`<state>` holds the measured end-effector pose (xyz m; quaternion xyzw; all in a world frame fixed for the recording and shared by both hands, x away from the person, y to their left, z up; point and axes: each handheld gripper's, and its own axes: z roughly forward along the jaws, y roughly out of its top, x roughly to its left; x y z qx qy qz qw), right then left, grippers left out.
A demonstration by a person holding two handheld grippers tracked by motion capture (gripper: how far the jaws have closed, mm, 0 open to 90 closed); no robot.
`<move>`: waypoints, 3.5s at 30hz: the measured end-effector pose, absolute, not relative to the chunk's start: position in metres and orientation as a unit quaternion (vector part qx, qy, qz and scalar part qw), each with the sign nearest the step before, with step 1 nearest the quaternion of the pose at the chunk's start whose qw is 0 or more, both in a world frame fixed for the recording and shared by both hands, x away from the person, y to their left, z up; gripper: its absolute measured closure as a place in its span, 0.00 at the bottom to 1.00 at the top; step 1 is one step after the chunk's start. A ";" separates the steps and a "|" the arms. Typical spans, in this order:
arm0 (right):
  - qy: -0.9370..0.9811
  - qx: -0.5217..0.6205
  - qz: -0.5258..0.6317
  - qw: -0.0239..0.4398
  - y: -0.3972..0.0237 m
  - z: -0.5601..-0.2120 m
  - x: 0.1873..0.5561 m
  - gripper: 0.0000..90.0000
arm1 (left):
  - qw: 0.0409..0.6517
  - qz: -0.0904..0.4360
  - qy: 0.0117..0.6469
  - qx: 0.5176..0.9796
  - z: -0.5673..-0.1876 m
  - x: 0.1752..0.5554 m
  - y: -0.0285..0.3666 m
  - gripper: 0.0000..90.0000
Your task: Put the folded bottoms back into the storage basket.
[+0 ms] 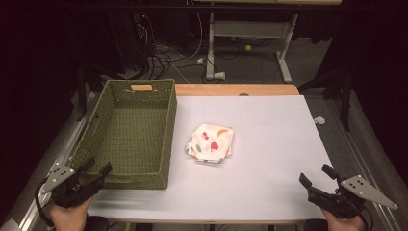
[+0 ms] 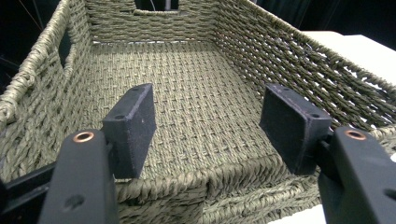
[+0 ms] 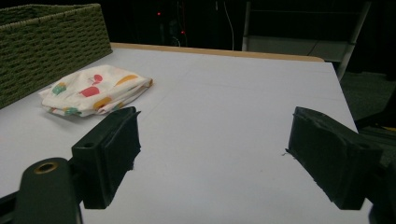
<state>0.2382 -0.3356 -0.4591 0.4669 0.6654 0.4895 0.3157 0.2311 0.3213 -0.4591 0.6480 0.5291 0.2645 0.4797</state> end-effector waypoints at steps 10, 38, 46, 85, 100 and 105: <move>0.665 0.468 0.490 0.315 -0.336 -0.459 0.238 0.19 | 0.482 0.264 0.529 0.647 -0.458 0.231 0.323 0.37; 0.665 0.467 0.491 0.314 -0.336 -0.459 0.238 0.19 | 0.491 0.265 0.518 0.648 -0.454 0.233 0.314 0.34; 0.665 0.466 0.491 0.314 -0.336 -0.459 0.238 0.19 | 0.493 0.265 0.511 0.652 -0.452 0.234 0.310 0.33; 0.666 0.467 0.489 0.317 -0.335 -0.459 0.238 0.19 | 0.497 0.256 0.475 0.679 -0.444 0.242 0.288 0.33; 0.669 0.463 0.488 0.317 -0.335 -0.459 0.238 0.19 | 0.500 0.246 0.462 0.690 -0.438 0.247 0.275 0.33; 0.670 0.462 0.487 0.317 -0.335 -0.459 0.238 0.19 | 0.500 0.241 0.458 0.694 -0.436 0.250 0.273 0.33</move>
